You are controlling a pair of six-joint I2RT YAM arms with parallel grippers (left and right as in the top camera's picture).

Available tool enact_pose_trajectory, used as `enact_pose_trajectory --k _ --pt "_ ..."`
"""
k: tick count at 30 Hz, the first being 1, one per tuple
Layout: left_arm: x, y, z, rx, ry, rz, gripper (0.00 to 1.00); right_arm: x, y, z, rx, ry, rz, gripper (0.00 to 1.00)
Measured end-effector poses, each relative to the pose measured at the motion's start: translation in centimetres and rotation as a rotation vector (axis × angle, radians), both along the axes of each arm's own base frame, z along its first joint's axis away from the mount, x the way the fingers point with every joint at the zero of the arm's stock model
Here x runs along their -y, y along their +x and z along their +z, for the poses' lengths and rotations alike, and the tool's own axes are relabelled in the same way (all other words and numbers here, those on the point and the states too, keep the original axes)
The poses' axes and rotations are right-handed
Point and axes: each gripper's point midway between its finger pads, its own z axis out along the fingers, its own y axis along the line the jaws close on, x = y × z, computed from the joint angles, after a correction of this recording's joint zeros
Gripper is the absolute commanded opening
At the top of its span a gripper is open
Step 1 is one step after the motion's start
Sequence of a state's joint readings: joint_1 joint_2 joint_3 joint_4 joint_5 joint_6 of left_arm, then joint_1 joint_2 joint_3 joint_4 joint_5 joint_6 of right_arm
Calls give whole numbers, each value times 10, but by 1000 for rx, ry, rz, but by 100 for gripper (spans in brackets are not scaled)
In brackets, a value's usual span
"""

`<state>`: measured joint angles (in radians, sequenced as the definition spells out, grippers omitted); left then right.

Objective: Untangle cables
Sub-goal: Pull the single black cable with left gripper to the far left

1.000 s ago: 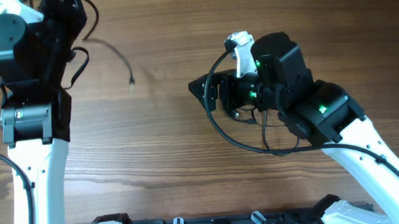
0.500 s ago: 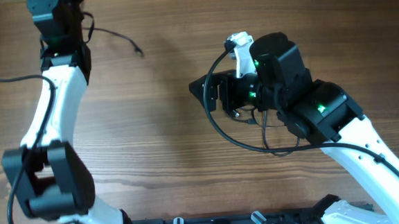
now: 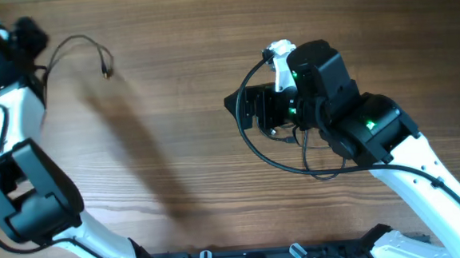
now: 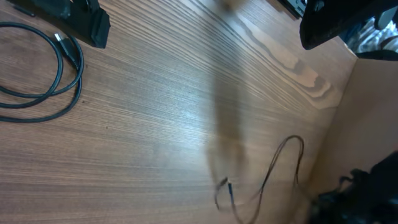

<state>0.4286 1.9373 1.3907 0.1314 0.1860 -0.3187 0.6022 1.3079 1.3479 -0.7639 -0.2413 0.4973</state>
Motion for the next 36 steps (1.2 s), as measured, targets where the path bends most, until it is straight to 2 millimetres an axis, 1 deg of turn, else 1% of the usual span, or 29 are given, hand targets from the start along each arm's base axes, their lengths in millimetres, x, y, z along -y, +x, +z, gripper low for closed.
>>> enact_pose_trajectory --k 1,3,4,5,6,7,8,10,11,12,13,14,15,16,18,19,20,22,23,24,26,27,28,30,32,33,36 --pt "28 5 -13 -34 -46 -89 55 0 0 0 0 0 0 100" --pt "63 7 -27 -83 -104 -187 57 0 0 0 -2 0 1 100" --pt "79 6 -33 -108 -132 -224 59 0 -1 -1 -6 -3 1 100" --pt "95 5 -38 -134 -159 -259 63 1 -1 -1 -8 -4 1 100" --pt "114 1 -46 -174 -191 -298 64 1 -2 -2 -9 -5 1 100" --pt "122 0 -50 -190 -202 -313 63 1 -2 -2 -11 -6 1 100" --pt "129 -5 -56 -227 -223 -318 59 1 -3 -3 -15 -9 1 100" --pt "134 -19 -69 -310 -253 -304 53 3 -5 -6 -28 -17 2 100" --pt "130 -26 -73 -346 -256 -280 53 3 -5 -6 -32 -19 3 100" --pt "124 -33 -75 -375 -247 -250 56 3 -6 -7 -37 -22 3 100" --pt "113 -40 -72 -392 -222 -208 61 3 -7 -8 -38 -22 4 100" --pt "97 -45 -65 -398 -179 -144 70 4 -7 -8 -39 -23 4 100" --pt "75 -52 -59 -407 -125 -62 90 4 -7 -9 -42 -25 3 100" --pt "53 -61 -56 -427 -75 27 96 4 -8 -9 -45 -27 3 99" --pt "23 -76 -56 -467 -6 149 100 4 -8 -9 -45 -27 3 100" --pt "0 -87 -59 -504 49 236 100 4 -8 -9 -45 -27 3 100" --pt "-19 -97 -62 -539 101 296 100 4 -8 -9 -44 -27 3 100" --pt "-39 -112 -72 -626 188 315 100 5 -7 -9 -41 -31 2 100" --pt "-43 -118 -77 -671 220 302 100 5 -7 -9 -40 -32 2 100" --pt "-48 -128 -87 -754 273 257 100 5 -7 -9 -38 -34 0 100" --pt "-51 -142 -100 -865 337 170 100 6 -6 -9 -35 -37 0 100" --pt "-51 -143 -102 -895 375 124 100 6 -6 -9 -34 -39 -1 100" --pt "-54 -150 -108 -935 386 87 100 6 -6 -9 -32 -40 -1 100" --pt "-55 -156 -114 -958 385 4 99 6 -5 -10 -30 -42 -2 100" --pt "-56 -164 -121 -958 349 -87 94 7 -5 -10 -30 -43 -3 100" --pt "-58 -166 -123 -955 342 -114 90 7 -5 -10 -30 -43 -3 100" --pt "-68 -173 -131 -942 314 -158 88 6 -5 -11 -35 -46 -3 100"
